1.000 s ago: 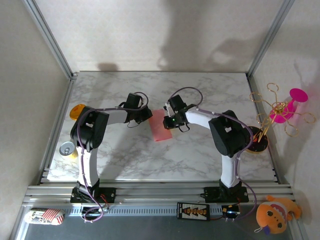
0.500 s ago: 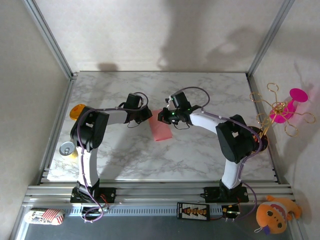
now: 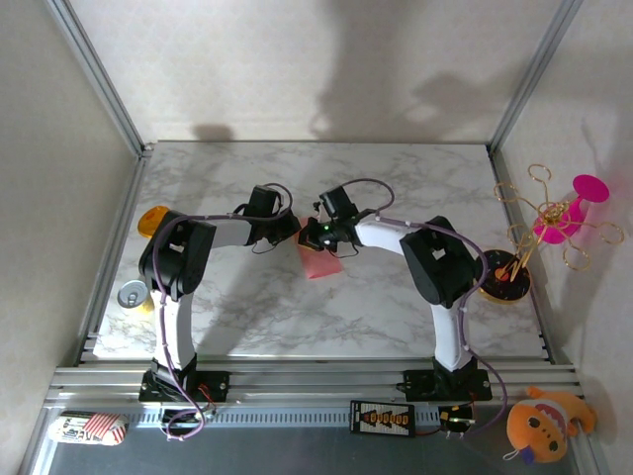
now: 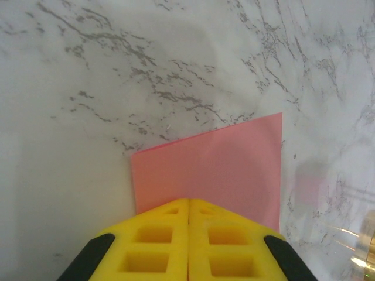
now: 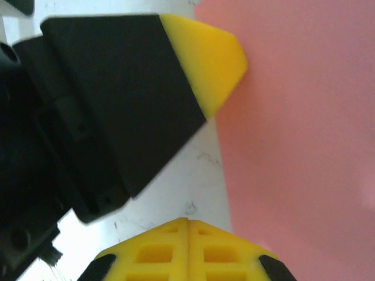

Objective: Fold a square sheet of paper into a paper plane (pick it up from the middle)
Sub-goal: First fold in half a square sheet of paper at the center of the table.

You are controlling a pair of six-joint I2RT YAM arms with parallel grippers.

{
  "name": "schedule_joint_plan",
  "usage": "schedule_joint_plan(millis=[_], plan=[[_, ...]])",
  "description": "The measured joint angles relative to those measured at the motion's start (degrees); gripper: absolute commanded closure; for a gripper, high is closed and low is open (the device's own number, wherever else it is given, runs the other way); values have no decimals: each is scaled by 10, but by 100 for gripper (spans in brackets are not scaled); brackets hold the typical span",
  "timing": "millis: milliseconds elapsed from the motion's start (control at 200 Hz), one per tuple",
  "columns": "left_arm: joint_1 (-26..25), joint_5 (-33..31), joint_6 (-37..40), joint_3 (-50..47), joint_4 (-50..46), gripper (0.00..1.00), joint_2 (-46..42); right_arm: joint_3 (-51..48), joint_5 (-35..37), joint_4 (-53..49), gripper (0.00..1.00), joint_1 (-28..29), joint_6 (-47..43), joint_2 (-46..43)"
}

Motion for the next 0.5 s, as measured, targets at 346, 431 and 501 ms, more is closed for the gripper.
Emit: schedule_joint_plan(millis=[346, 431, 501], plan=[[0, 0, -15, -8, 14, 95, -1, 12, 0, -28, 100, 5, -2, 28], [0, 0, -15, -8, 14, 95, -1, 11, 0, -31, 100, 5, -4, 28], [0, -1, -17, -8, 14, 95, -1, 7, 0, -34, 100, 5, -5, 28]])
